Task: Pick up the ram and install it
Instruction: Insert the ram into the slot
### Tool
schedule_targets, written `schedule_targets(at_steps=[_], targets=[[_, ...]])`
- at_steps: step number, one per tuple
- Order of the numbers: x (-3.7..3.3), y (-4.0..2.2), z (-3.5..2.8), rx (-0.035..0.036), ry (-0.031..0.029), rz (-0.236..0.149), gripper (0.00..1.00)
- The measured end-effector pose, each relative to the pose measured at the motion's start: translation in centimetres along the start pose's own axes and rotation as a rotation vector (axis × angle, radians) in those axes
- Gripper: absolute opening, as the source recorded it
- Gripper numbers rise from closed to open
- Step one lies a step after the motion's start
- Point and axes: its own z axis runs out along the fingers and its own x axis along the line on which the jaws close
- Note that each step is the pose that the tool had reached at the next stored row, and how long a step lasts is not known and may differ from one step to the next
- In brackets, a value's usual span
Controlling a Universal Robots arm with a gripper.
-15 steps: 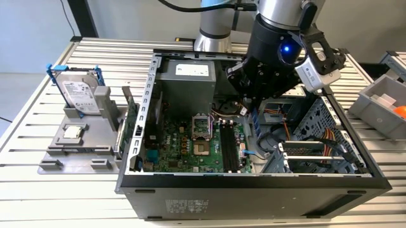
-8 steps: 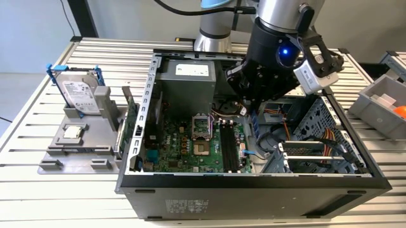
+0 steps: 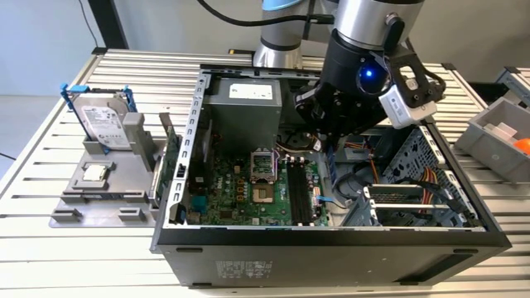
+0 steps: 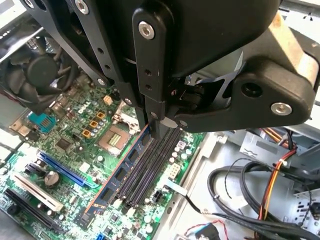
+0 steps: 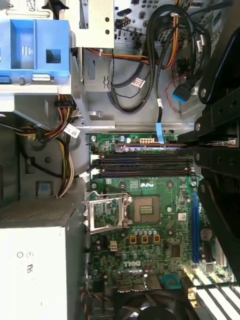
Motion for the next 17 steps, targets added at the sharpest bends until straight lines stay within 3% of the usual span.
schedule_targets(at_steps=[12,17], targets=[[-0.2,0.07,1.4,0.0001,0.0001,0.003,0.0],[-0.19,0.08,1.63,0.0003,0.0002,0.003,0.0]])
